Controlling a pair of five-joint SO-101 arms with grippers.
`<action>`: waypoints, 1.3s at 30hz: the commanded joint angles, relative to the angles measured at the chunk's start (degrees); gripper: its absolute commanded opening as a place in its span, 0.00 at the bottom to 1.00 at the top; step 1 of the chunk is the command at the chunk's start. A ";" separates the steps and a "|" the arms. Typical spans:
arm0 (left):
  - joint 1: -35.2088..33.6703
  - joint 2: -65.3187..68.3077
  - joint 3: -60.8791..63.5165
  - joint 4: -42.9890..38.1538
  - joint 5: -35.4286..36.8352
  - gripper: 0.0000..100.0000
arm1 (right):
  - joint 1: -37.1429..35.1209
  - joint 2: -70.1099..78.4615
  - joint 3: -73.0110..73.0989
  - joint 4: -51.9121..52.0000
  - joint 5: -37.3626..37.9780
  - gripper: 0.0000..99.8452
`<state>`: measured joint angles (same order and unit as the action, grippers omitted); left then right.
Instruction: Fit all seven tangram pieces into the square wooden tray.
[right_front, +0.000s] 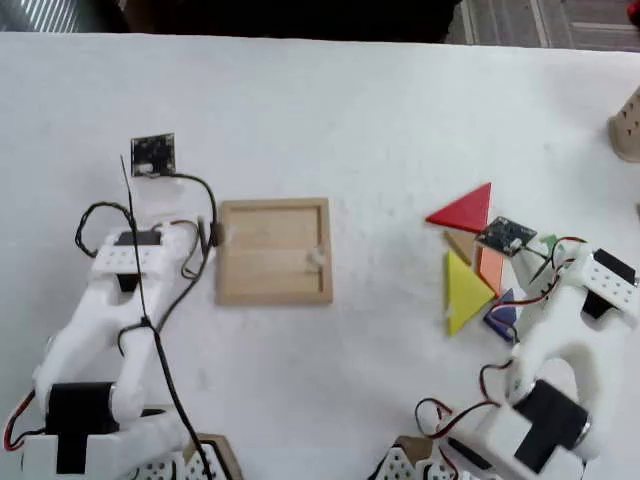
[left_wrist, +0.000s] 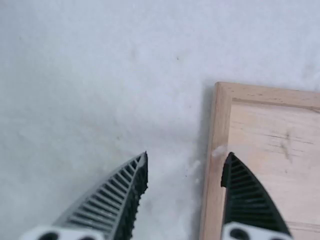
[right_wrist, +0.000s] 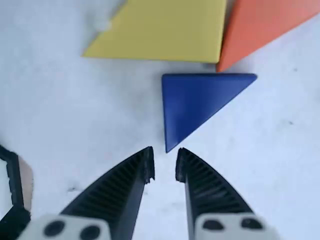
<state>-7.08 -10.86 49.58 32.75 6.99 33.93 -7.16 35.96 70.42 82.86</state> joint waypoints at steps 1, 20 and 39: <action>0.13 -0.04 -3.52 -1.58 -0.62 0.25 | -1.01 -9.63 -0.62 5.14 0.18 0.07; 0.13 -0.04 -3.25 -1.58 -0.62 0.25 | -9.98 -20.97 22.07 -11.56 -29.89 0.27; 0.13 0.04 -3.16 -3.25 -0.62 0.25 | -13.58 -14.46 22.95 -22.73 -40.79 0.27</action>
<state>-7.08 -10.86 49.58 30.73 6.99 21.01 -21.41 59.16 49.32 45.14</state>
